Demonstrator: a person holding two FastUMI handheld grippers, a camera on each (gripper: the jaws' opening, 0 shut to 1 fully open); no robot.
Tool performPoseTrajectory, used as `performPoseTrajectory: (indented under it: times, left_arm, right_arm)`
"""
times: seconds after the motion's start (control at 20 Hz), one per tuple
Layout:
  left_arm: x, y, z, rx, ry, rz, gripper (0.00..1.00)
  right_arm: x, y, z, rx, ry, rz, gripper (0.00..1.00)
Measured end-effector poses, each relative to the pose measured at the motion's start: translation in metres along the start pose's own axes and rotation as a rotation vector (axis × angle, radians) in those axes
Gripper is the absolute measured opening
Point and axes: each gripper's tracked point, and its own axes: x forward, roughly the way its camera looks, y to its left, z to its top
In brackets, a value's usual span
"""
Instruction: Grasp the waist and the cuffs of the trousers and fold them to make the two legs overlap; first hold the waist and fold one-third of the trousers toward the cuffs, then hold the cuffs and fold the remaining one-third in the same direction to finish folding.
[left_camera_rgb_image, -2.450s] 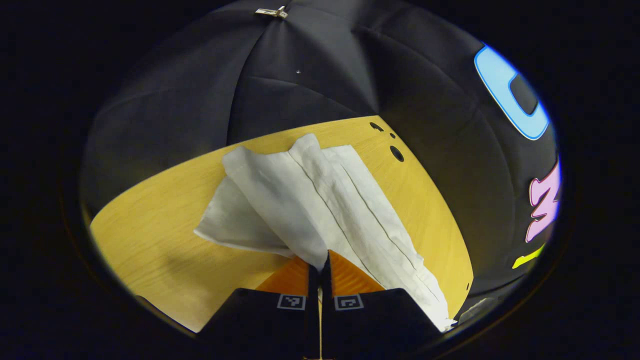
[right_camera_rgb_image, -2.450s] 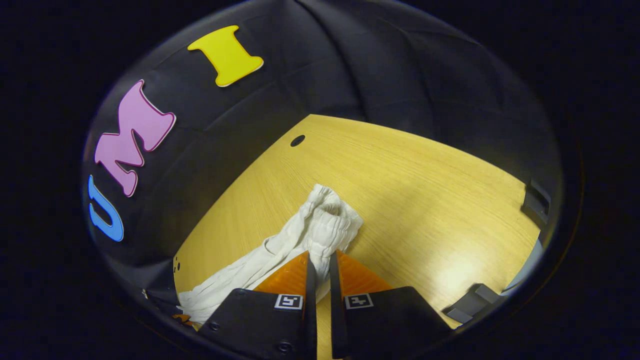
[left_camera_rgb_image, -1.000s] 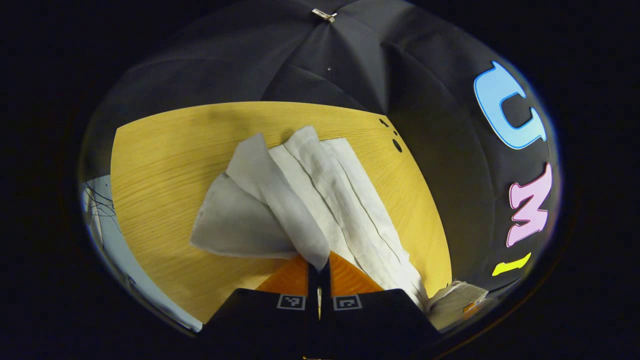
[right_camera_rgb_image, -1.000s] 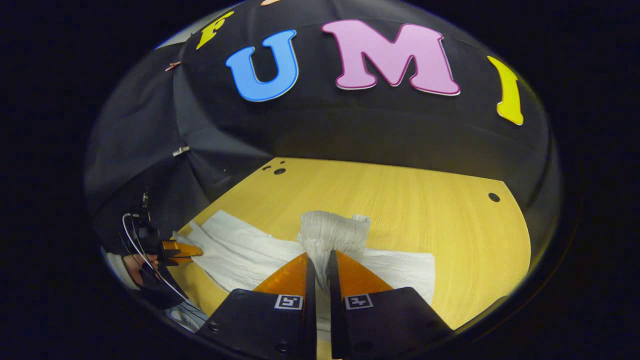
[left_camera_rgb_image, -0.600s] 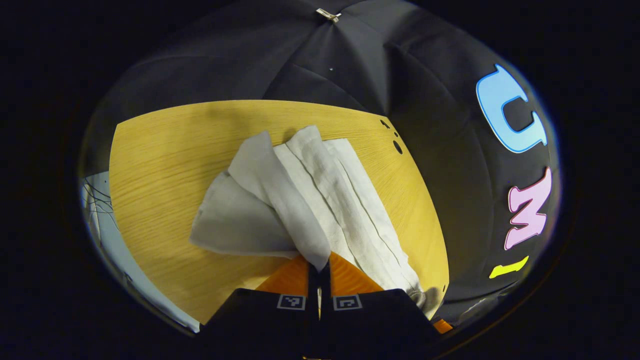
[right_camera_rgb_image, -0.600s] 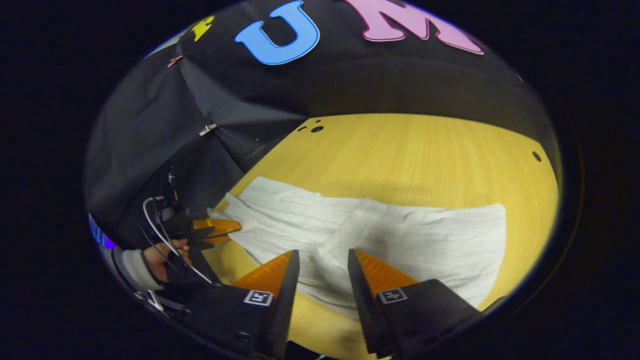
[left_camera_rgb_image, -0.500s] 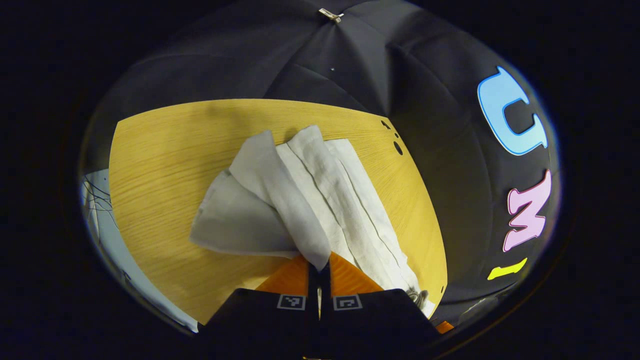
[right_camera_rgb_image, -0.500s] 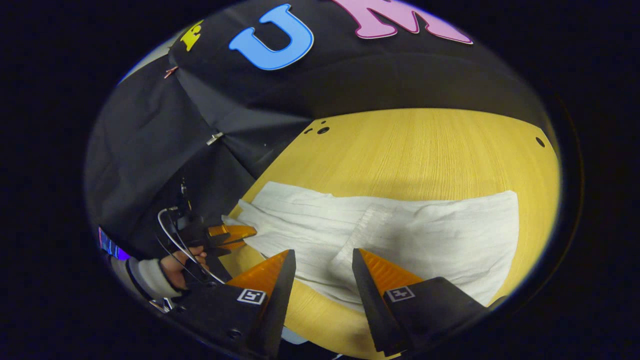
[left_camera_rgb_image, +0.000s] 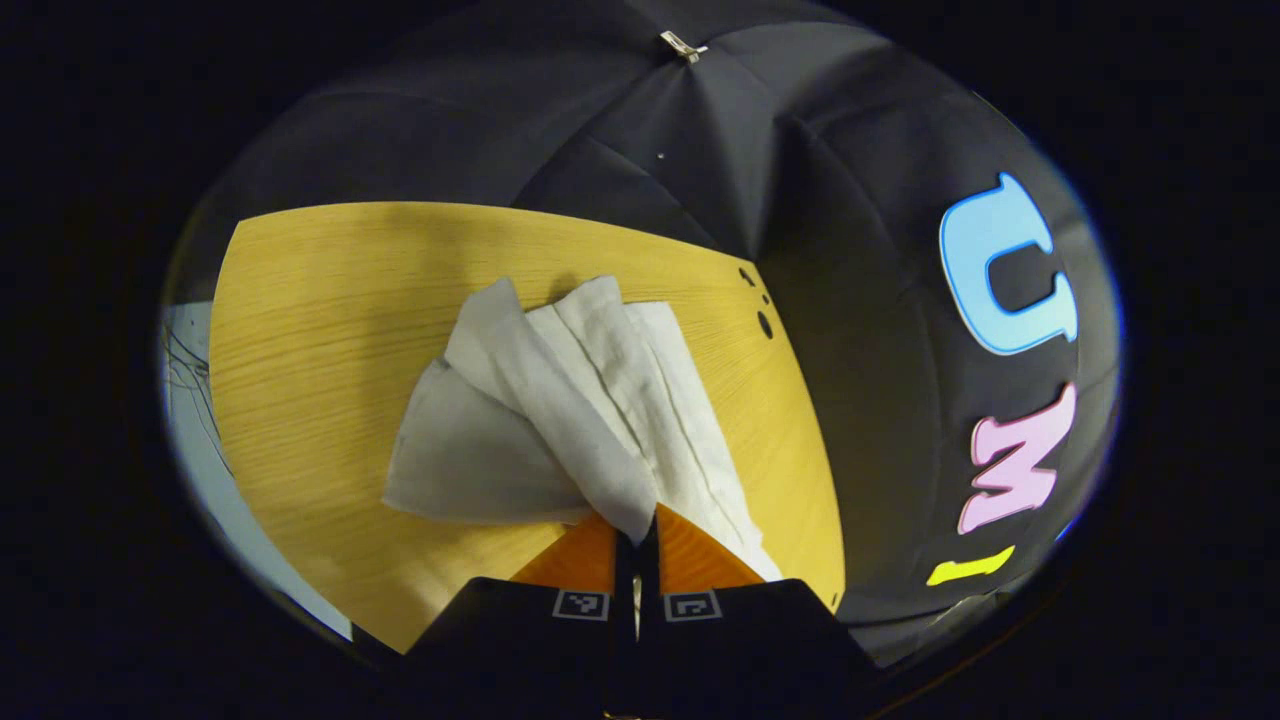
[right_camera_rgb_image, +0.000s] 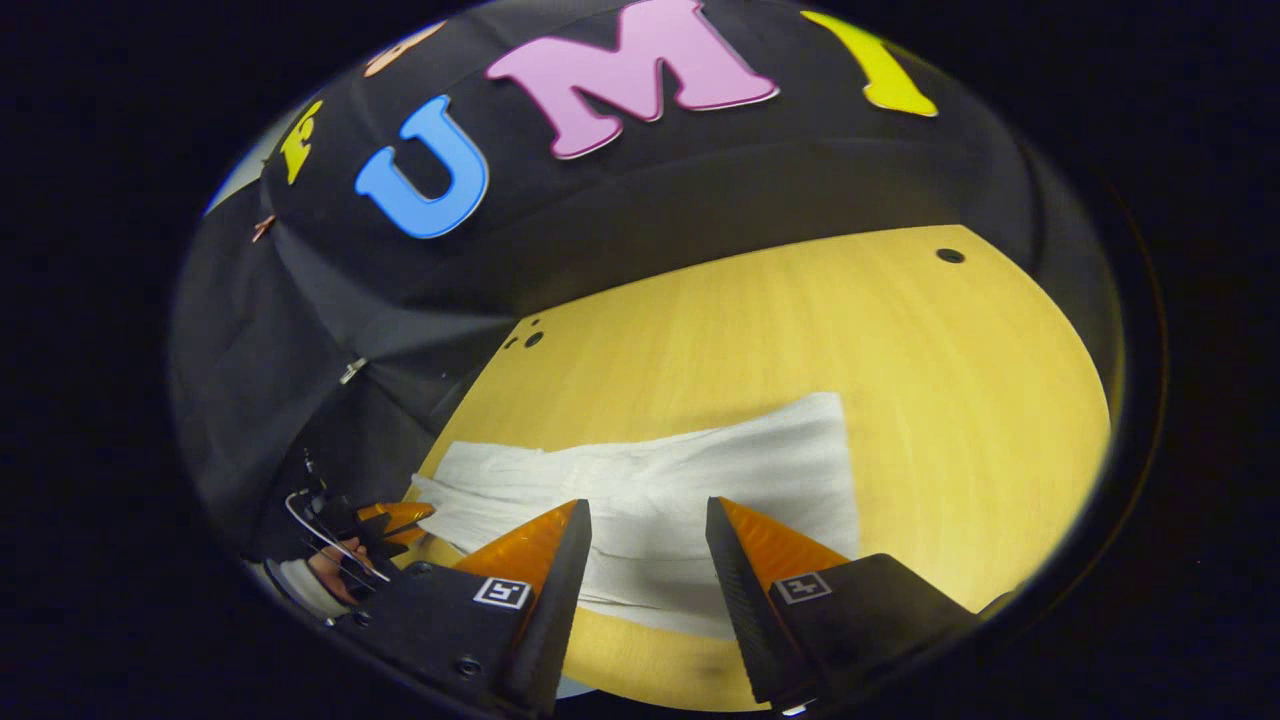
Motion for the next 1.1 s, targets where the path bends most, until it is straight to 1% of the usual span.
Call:
performPoseTrajectory:
  times: [0.15,0.3,0.45,0.55,0.6,0.65,0.7,0.85,0.95,1.1]
  left_arm:
    - [-0.007,-0.020,0.001,0.021,-0.016,-0.044,0.06]
    - [-0.013,-0.052,0.008,0.093,-0.043,-0.106,0.05]
    - [-0.022,-0.096,0.006,0.206,-0.073,-0.174,0.06]
    - [-0.032,-0.133,-0.004,0.319,-0.089,-0.223,0.06]
    - [-0.036,-0.147,-0.010,0.375,-0.093,-0.244,0.09]
    - [-0.040,-0.167,-0.021,0.434,-0.092,-0.268,0.05]
    - [-0.044,-0.185,-0.034,0.500,-0.090,-0.291,0.05]
    - [-0.053,-0.232,-0.079,0.655,-0.075,-0.348,0.06]
    - [-0.056,-0.252,-0.117,0.733,-0.046,-0.377,0.06]
    - [-0.051,-0.266,-0.183,0.853,0.030,-0.408,0.05]
  right_arm:
    - [-0.037,-0.045,0.014,0.073,-0.079,-0.092,0.73]
    - [-0.074,-0.085,0.015,0.122,-0.143,-0.176,0.73]
    - [-0.109,-0.113,0.015,0.163,-0.198,-0.232,0.73]
    - [-0.125,-0.127,0.010,0.191,-0.210,-0.242,0.73]
    - [-0.132,-0.135,0.009,0.191,-0.215,-0.254,0.73]
    - [-0.138,-0.144,0.007,0.186,-0.215,-0.266,0.72]
    - [-0.144,-0.153,0.006,0.183,-0.213,-0.278,0.73]
    - [-0.160,-0.173,0.015,0.194,-0.230,-0.286,0.73]
    - [-0.166,-0.187,0.019,0.200,-0.238,-0.291,0.73]
    - [-0.176,-0.207,0.021,0.213,-0.248,-0.294,0.73]
